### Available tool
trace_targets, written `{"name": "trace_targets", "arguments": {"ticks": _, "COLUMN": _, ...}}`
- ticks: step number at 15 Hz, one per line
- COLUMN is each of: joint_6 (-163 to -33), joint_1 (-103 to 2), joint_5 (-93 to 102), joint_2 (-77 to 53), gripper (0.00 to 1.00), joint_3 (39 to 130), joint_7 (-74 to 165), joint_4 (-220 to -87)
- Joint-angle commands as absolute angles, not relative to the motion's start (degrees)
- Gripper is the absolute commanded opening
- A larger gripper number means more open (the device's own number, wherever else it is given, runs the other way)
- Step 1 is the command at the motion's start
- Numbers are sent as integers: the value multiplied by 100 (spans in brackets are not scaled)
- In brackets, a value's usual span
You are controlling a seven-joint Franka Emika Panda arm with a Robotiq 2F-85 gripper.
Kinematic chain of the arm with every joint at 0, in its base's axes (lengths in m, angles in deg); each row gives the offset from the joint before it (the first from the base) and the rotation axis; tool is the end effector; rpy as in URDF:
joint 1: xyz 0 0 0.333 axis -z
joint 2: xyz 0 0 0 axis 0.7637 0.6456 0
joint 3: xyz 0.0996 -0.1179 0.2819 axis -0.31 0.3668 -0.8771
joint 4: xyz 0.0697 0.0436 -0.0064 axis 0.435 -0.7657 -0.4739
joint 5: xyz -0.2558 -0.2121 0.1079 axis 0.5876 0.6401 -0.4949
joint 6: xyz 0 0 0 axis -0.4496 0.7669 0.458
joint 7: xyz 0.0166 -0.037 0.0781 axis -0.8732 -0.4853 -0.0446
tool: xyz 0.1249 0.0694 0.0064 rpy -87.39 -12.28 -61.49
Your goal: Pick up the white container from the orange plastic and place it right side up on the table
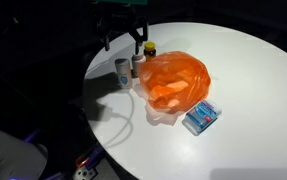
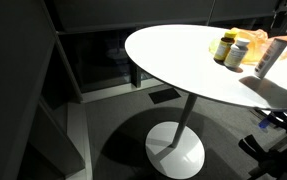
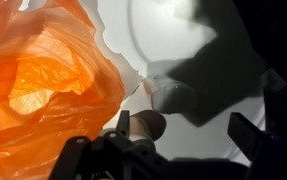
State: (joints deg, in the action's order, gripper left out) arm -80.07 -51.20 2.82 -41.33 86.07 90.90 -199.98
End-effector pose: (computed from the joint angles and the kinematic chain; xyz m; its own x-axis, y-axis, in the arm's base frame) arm 0.3938 -0.0299 0.3729 0.7817 0.6100 -0.1298 0.6003 -0.7924 -0.1086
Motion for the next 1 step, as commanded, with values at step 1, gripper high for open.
{"name": "trace_targets", "arguments": {"ticks": 1, "joint_6": -7997, "joint_1": -5097, "joint_5": 276, "joint_2": -4139, "gripper": 100, "joint_3": 8583, "joint_7": 9094, "joint_4": -19993}}
